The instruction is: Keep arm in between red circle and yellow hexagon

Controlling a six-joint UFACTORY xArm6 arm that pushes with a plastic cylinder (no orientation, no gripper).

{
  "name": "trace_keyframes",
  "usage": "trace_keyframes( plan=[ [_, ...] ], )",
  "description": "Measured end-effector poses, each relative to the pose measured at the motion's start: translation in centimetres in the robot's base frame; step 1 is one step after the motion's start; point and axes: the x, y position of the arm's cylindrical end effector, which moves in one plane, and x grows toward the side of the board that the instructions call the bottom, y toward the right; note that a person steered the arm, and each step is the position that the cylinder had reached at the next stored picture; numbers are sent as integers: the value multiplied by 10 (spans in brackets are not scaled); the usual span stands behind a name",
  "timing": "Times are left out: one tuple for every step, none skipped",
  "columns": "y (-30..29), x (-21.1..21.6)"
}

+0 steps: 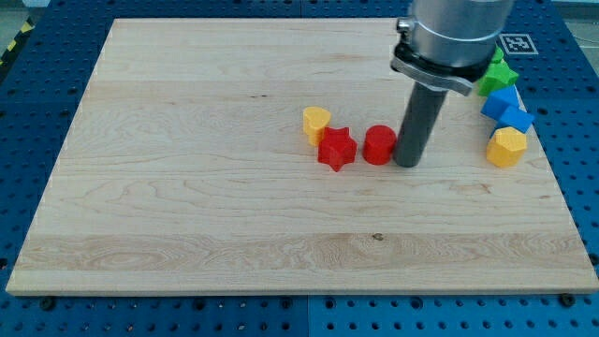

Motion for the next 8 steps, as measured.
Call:
trace_keyframes(
  plan=[
    [-7,-1],
    [-13,-1],
    [-15,-1],
    [-13,-1],
    [17,-1],
    [48,-21],
    [53,-31],
    [28,-31]
  ],
)
